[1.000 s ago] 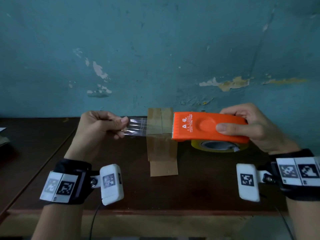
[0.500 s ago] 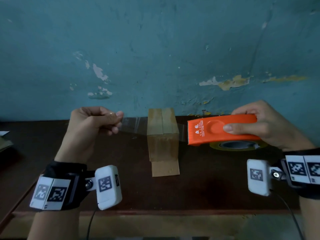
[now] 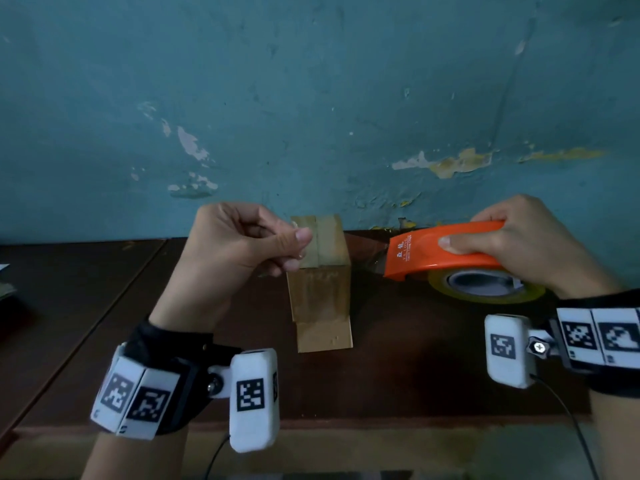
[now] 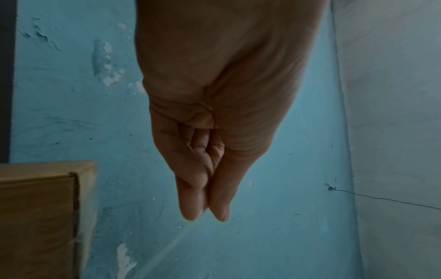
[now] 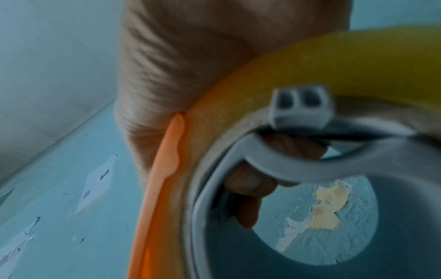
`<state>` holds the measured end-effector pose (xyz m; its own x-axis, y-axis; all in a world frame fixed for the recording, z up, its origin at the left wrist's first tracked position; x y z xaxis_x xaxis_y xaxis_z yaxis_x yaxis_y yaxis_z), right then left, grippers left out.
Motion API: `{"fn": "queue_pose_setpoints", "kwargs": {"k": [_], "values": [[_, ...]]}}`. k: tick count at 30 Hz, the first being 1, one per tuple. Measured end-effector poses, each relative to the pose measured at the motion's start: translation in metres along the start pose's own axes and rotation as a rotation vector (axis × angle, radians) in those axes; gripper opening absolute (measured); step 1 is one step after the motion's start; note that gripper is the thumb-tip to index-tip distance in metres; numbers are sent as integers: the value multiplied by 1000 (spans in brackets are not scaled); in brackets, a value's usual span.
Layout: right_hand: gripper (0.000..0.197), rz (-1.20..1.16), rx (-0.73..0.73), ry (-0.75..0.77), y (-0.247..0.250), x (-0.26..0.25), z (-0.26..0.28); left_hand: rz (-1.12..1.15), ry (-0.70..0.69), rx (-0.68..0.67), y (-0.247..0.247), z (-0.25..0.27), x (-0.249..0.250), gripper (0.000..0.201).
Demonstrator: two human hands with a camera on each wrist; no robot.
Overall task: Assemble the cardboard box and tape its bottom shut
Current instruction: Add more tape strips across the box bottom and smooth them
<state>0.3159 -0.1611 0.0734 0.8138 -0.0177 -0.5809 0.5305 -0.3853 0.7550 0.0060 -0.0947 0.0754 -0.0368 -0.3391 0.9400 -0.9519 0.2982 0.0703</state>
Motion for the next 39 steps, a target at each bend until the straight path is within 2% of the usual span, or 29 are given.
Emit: {"fn": "queue_pose_setpoints", "kwargs": {"k": [7,13,17,21,23,26,29,33,39], "values": [[73,-28,30,-156,-8,0,-2,-13,14,-21,-5,-3,-7,16],[64,-32,116,-288,-13,1,-6,-36,4,-52,-10,-4,-11,19],[52,207,249,-427,-9,7,-2,42,-22,-14,-8,-1,-3,25],[57,207,310,-509,-3,24,-2,65,-24,-10,4,0,2,20],[58,220,253,-516,-7,29,-7,78,-4,-69,0,1,1,14],[53,261,88,-559,-25,37,-9,158,-9,-168,-12,3,3,13],[54,313,-48,-596,-42,42,-9,253,-32,-212,-16,5,9,12],[52,359,-189,-566,-51,44,-14,291,-77,-239,-15,6,13,11],[69,439,-418,-554,-66,40,-8,358,-118,-301,-8,6,17,22]]}}
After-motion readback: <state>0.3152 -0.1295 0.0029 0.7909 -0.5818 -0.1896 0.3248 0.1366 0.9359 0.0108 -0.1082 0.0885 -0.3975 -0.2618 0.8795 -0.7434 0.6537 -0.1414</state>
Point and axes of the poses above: each hand's wrist, its own z-axis away from the middle knuckle, its own y-axis out of the back of the hand, x = y × z, the point moved 4 cm from there along -z, towards the middle knuckle, and after that the axes turned 1 degree about -z, right-handed, at the moved point
